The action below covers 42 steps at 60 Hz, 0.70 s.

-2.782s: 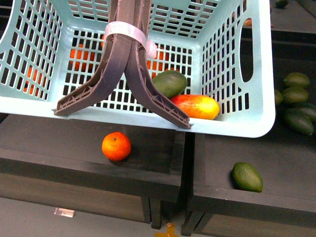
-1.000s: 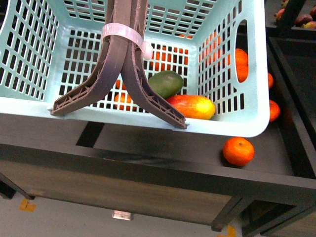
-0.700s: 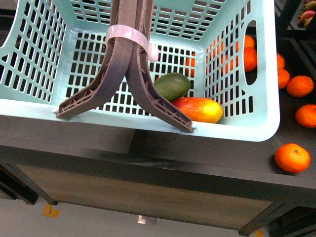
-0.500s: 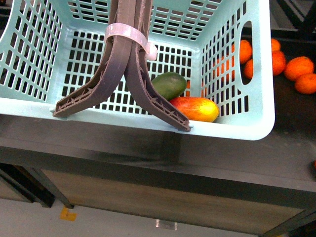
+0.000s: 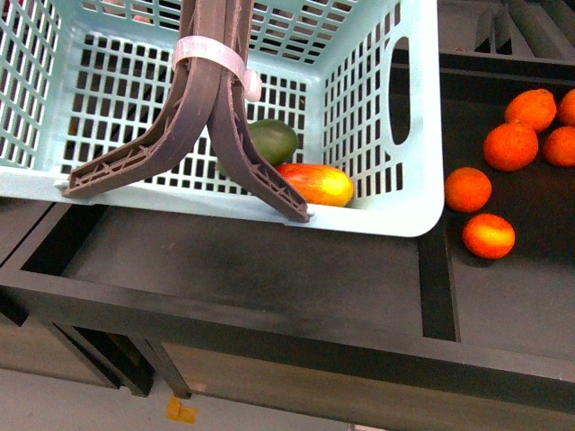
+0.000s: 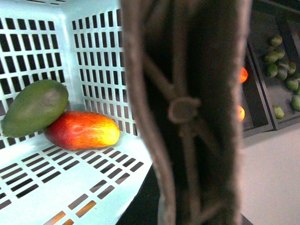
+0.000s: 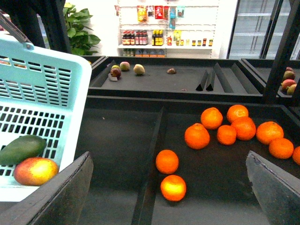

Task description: Pick mango and avocado into basket

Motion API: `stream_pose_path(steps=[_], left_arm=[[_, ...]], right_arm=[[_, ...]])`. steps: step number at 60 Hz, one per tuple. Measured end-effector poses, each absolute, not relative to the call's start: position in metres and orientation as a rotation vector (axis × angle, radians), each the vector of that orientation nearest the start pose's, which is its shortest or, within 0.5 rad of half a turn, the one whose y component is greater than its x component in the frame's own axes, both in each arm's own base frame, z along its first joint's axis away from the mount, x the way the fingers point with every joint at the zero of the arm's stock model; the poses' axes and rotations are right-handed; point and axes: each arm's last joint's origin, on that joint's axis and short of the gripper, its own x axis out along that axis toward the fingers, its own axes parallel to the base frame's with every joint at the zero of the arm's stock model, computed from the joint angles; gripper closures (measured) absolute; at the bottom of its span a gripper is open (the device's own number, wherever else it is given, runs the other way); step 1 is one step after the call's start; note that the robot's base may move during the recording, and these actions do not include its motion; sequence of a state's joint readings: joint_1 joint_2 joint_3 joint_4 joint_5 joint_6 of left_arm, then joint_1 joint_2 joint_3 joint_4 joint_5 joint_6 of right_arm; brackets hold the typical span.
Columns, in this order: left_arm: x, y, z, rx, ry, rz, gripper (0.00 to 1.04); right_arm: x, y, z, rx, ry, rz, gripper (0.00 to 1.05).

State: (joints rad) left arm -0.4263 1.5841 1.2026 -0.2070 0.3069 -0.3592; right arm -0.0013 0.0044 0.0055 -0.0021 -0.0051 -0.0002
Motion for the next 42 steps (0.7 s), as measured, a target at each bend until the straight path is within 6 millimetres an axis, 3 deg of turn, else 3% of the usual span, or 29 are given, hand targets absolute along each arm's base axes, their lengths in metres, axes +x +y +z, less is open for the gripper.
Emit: stream_pose_path(steps=[42], left_arm=[[0.3155, -0.1573, 0.2791, -0.303, 0.728, -0.617, 0.99]], right_arm=[[0.0976, 0.0, 0.1648, 0.0, 0.001, 0.001, 0.08]])
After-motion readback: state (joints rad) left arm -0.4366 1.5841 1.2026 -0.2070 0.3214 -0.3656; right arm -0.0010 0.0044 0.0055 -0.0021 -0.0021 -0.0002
